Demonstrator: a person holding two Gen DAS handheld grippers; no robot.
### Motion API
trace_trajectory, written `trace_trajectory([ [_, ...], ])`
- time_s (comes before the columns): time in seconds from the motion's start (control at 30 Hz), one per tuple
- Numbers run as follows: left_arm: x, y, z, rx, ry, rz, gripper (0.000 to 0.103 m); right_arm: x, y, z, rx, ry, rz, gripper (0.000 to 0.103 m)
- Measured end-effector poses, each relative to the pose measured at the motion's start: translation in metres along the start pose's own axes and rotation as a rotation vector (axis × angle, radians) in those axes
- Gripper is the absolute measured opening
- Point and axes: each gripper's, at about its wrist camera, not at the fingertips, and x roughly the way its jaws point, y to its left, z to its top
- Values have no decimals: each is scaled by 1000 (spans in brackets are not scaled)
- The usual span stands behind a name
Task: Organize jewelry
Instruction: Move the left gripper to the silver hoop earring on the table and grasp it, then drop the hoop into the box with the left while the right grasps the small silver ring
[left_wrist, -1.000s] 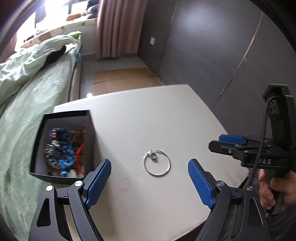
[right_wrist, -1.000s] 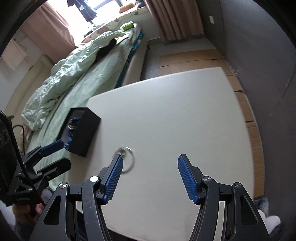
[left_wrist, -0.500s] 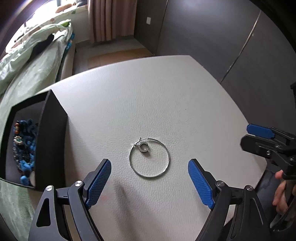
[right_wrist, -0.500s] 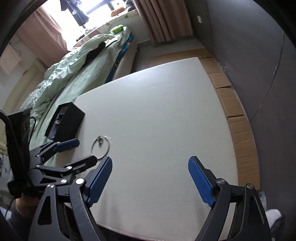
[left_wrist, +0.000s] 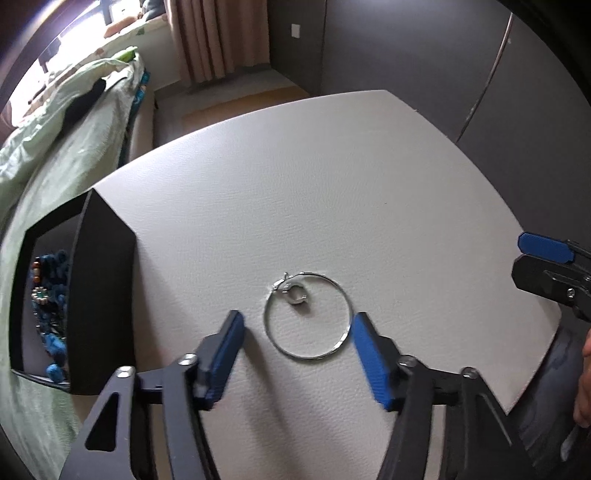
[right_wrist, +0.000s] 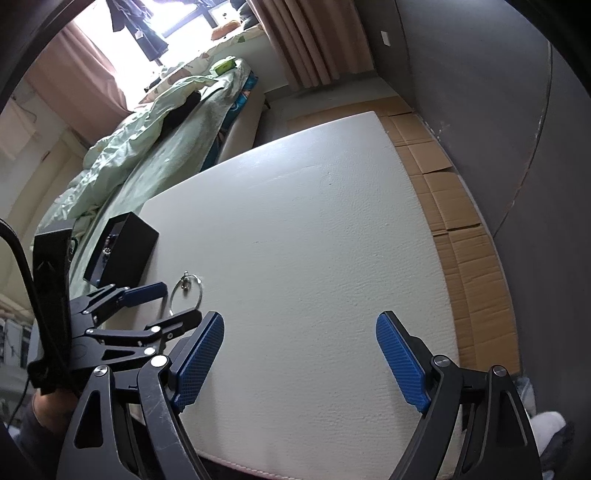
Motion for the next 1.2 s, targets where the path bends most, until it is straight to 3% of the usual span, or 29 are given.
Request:
trace_trajectory([
  [0.2, -3, 11, 3, -28, 9, -42, 47, 2, 5, -4, 8, 7, 19, 85],
  [0.4, -23, 12, 5, -25, -45, -78, 47, 2, 12, -3, -13, 6, 27, 85],
  [0.7, -59, 37, 11, -72, -112, -74, 47, 17, 40, 0, -118, 19, 43, 84],
  [0.77, -67, 44, 12, -84, -125, -72, 47, 22, 50, 2, -156, 21, 43, 78],
  [0.9, -82, 61, 11, -113, -148, -61, 47, 37, 68, 6, -227, 59, 20, 53],
  [1.07, -95, 84, 5, -152, -167, -50, 47, 52, 88, 10, -307, 82, 34, 45],
  [1.2, -102, 101, 0, -189, -181, -37, 47, 62, 104, 11, -382, 98, 42, 32],
])
